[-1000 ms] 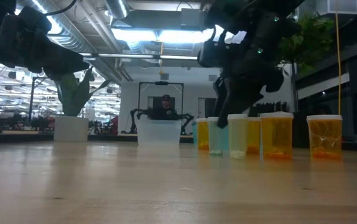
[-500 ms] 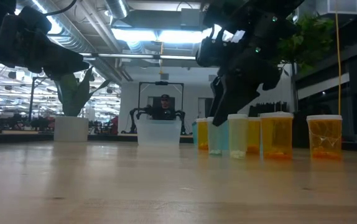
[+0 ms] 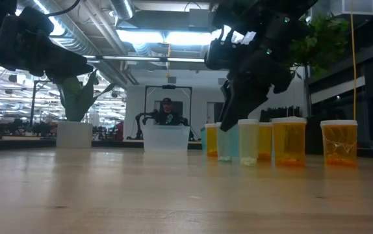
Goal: Pick and place medicine bottles into bin by pill shape (circle, oval)
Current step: Put the blue tablet bottle into the blue bin
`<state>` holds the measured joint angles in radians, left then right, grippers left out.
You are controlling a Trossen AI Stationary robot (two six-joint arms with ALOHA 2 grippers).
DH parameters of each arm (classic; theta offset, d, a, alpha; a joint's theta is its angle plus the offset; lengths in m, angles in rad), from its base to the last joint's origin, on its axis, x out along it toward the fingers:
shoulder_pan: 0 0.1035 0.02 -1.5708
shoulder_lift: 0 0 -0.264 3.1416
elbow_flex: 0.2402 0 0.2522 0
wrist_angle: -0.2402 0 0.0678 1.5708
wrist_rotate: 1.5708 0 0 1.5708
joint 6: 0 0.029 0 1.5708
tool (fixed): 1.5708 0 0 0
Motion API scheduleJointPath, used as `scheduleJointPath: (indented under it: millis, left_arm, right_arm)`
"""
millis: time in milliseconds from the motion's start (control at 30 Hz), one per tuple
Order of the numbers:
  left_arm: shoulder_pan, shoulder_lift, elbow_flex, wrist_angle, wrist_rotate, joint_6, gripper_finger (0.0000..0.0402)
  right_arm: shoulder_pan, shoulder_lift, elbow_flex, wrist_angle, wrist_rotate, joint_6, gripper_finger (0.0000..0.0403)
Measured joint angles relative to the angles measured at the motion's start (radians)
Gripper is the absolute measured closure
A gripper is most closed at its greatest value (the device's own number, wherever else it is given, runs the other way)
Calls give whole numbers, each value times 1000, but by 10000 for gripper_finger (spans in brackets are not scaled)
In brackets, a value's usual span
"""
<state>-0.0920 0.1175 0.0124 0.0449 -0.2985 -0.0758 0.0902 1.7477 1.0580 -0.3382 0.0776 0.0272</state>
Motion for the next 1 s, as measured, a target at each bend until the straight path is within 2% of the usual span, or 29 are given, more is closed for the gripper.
scheduleJointPath:
  millis: [100, 233, 433, 567, 700, 867, 1000]
  left_arm:
    - [0, 0, 0, 0, 0, 0, 206]
    - [0, 0, 0, 0, 0, 0, 206]
    - [0, 0, 0, 0, 0, 0, 206]
    - [0, 0, 0, 0, 0, 0, 206]
    - [0, 0, 0, 0, 0, 0, 206]
    - [0, 0, 0, 0, 0, 0, 206]
    - [0, 0, 0, 0, 0, 0, 206]
  right_arm:
    - [0, 0, 21, -33, 0, 7, 292]
    - [0, -15, 114, -118, 14, -46, 292]
    - [-10, -54, 313, -312, 173, -150, 282]
    - [-64, -94, 403, -383, 268, -179, 288]
    - [-185, -137, 388, -390, 247, -157, 287]
    - [-348, -139, 268, -348, 183, -104, 287]
    - [-434, -119, 131, -181, 70, -108, 288]
